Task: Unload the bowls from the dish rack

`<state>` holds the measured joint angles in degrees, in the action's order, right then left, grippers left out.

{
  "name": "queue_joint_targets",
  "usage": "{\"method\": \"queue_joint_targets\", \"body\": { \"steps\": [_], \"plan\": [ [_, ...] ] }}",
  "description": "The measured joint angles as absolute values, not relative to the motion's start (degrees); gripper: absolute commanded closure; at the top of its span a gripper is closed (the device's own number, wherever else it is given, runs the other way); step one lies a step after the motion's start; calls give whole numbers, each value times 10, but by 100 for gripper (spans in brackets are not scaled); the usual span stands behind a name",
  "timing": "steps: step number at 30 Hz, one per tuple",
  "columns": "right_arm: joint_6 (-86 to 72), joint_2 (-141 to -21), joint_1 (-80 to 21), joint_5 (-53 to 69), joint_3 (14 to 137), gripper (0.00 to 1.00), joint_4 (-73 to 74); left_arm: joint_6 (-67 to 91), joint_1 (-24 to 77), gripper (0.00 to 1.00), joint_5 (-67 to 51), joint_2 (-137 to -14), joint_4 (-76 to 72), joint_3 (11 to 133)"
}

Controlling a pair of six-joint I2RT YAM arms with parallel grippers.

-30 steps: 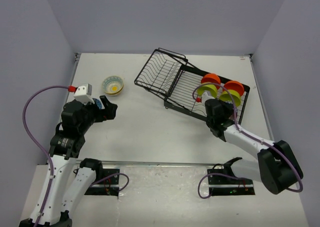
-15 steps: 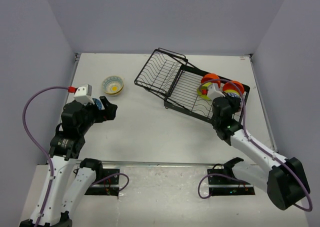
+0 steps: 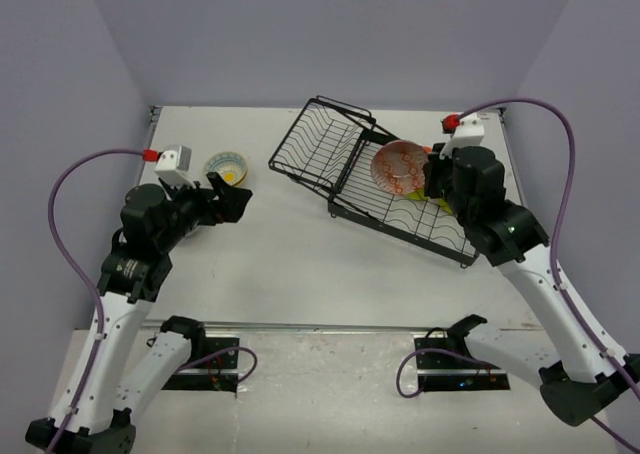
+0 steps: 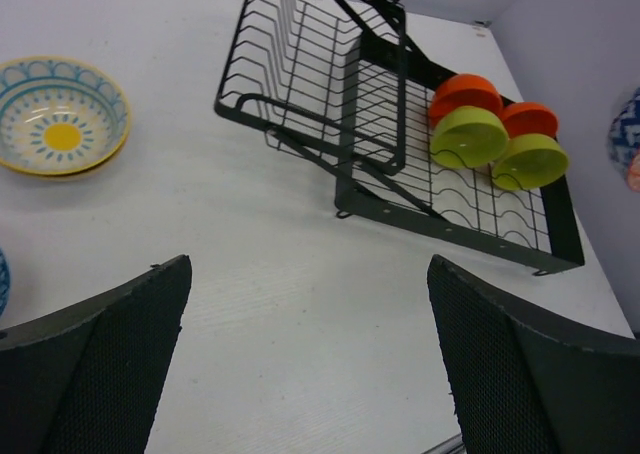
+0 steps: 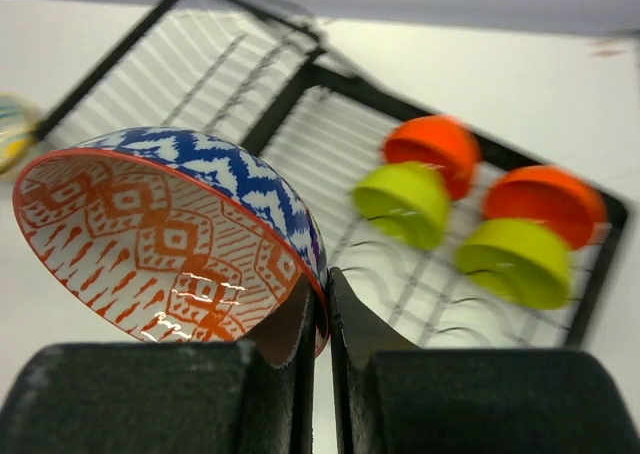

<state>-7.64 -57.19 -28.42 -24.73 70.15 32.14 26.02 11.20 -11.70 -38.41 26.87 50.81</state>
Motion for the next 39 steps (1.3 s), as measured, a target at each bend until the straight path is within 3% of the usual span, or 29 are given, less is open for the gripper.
{"method": "queue_joint_targets", "body": {
  "steps": [5, 9, 11, 19, 22, 23, 26, 30, 31, 36, 37, 38, 39],
  "plan": [
    [-196, -612, -305, -77, 698, 100, 326, 277, 279, 0, -27, -470, 251, 594],
    [-262, -691, -328, -11, 702, 100, 335, 287, 560, 0, 209, -576, 277, 700],
    [-282, -718, -337, 2, 702, 100, 344, 298, 630, 0, 292, -638, 299, 752],
    [-322, -721, -344, 39, 701, 100, 352, 345, 648, 21, 449, -753, 401, 796],
    [-325, -713, -346, 44, 701, 100, 352, 356, 648, 41, 461, -778, 416, 801],
    [-326, -709, -349, 46, 701, 100, 352, 356, 648, 55, 462, -781, 418, 801],
    [-327, -691, -358, 45, 701, 100, 352, 362, 648, 79, 467, -784, 422, 801],
    [-331, -667, -384, 36, 701, 100, 354, 364, 649, 85, 473, -784, 421, 802],
    [-332, -663, -391, 32, 701, 100, 354, 364, 649, 99, 475, -784, 420, 802],
    [-336, -652, -406, 3, 698, 99, 357, 376, 651, 100, 483, -783, 416, 803],
    [-337, -651, -407, 0, 696, 88, 353, 380, 652, 100, 486, -783, 416, 803],
    [-337, -649, -408, -2, 693, 46, 349, 382, 651, 100, 488, -783, 417, 803],
    [-343, -648, -409, 0, 689, 30, 342, 382, 645, 100, 486, -782, 418, 803]
  ]
}}
